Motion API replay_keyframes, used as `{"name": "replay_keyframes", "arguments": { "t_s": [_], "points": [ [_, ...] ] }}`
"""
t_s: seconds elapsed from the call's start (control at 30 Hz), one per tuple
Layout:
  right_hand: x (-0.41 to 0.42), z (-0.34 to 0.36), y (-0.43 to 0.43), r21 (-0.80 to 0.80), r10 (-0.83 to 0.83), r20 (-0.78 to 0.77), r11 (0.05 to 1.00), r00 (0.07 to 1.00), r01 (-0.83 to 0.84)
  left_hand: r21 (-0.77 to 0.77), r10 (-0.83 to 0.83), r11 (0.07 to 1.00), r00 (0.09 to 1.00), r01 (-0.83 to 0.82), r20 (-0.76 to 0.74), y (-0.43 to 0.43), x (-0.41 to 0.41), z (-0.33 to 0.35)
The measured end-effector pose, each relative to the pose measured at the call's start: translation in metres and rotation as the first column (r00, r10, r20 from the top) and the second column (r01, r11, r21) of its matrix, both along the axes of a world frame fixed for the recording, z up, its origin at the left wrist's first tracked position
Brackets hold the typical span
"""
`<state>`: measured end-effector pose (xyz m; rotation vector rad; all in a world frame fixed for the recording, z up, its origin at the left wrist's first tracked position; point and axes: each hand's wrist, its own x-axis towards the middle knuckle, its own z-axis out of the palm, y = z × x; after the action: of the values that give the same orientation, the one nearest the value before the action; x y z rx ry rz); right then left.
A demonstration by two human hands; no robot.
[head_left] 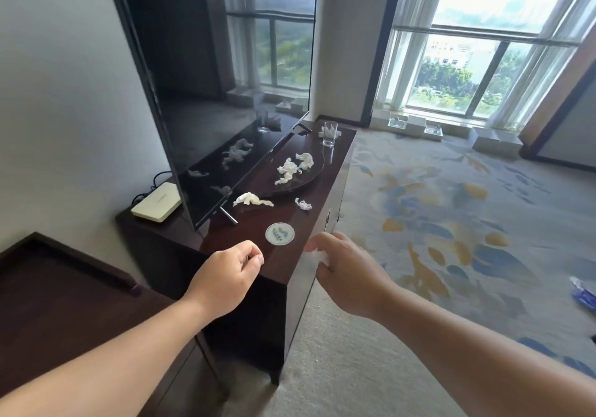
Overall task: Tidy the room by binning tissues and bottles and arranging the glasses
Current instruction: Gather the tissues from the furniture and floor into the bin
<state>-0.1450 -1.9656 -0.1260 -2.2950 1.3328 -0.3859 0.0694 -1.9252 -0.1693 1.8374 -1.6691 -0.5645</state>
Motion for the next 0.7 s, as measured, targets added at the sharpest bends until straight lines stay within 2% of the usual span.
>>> {"name": "replay_keyframes", "arguments": {
  "t_s": [0.33, 0.7],
  "points": [
    [-0.062, -0.010, -0.105, 0.028, 0.038, -0.001, 0.999, 0.999, -0.038, 0.031, 0.021, 0.999, 0.999, -0.022, 0.039, -0.088, -0.071, 0.004],
    [-0.052, -0.027, -0.190, 0.046, 0.098, -0.005, 0.994, 0.995, -0.098, 0.092, 0.104, 0.990, 0.991, -0.111, 0.080, -0.165, -0.057, -0.007]
  ]
}}
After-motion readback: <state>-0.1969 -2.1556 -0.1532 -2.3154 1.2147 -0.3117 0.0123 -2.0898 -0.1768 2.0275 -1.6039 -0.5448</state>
